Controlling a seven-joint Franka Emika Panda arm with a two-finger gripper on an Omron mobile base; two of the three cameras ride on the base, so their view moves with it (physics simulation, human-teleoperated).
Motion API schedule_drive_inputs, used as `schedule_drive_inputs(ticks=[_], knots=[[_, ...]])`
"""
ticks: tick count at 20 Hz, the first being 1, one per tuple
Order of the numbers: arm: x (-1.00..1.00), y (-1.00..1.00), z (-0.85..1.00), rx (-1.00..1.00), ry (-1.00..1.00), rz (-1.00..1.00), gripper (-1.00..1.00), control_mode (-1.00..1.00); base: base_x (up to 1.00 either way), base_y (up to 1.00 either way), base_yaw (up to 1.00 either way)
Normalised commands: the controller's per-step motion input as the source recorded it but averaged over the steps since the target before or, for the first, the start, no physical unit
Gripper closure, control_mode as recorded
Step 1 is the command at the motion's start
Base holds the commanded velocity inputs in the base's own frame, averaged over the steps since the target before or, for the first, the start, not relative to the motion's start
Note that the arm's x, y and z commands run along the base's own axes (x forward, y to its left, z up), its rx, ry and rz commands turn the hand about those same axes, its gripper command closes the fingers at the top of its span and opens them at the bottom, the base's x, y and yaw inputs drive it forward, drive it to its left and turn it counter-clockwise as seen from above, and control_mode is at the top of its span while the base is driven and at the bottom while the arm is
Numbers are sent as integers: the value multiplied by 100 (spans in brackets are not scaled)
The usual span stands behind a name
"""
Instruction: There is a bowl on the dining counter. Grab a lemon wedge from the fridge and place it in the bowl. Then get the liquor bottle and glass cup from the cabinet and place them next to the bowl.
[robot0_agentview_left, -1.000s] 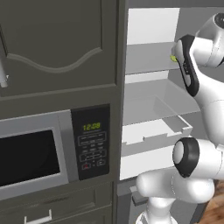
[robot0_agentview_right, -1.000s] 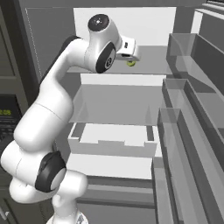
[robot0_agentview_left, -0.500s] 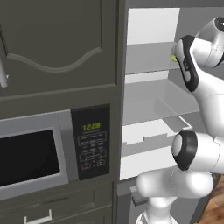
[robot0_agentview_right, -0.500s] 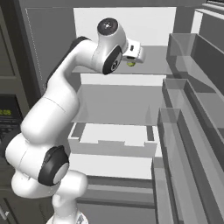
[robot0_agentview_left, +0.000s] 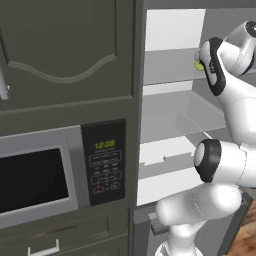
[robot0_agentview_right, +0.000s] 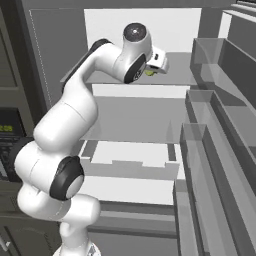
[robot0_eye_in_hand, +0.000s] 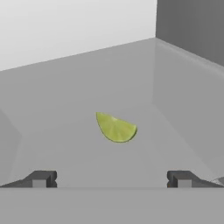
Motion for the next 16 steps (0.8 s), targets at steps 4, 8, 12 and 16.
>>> schedule_drive_inputs(ticks=[4,8,12,16], knots=[[30,-10,-11,3,-1,0,-100,-100,0,0,0],[34,-9,-15,0,0,0,-100,-100,0,0,0],[33,-6,-14,0,-1,0,-100,-100,0,0,0],[36,-11,-7,0,-3,0,-100,-100,0,0,0]])
